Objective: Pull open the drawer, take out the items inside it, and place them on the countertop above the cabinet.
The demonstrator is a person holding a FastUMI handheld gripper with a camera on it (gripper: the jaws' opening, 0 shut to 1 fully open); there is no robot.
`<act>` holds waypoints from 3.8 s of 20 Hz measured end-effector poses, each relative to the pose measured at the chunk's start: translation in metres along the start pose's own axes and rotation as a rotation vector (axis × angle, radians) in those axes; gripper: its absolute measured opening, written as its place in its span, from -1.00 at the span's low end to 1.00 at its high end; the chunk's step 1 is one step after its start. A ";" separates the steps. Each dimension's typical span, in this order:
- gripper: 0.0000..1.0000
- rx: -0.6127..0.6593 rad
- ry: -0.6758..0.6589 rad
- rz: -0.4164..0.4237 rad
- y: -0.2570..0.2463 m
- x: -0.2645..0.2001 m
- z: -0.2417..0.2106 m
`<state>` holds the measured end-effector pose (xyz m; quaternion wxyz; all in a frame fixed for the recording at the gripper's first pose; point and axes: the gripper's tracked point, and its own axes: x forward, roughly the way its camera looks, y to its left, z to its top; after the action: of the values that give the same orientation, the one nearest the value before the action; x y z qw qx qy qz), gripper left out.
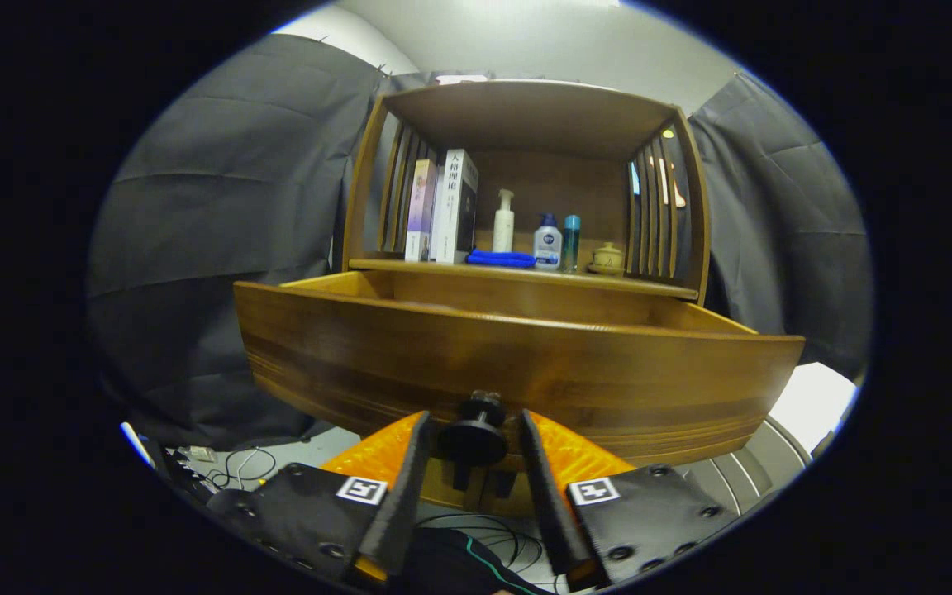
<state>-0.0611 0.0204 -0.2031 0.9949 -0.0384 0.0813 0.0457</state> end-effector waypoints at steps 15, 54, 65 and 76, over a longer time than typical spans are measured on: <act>0.95 0.061 -0.083 -0.021 -0.071 0.022 0.125; 0.97 -0.096 0.888 0.252 -0.064 0.180 0.038; 0.83 -0.148 1.067 0.245 -0.055 0.194 -0.013; -0.27 -0.141 1.132 0.387 -0.036 0.167 -0.012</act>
<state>0.1051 -0.0026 -0.2398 0.7656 -0.1070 0.6008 0.2036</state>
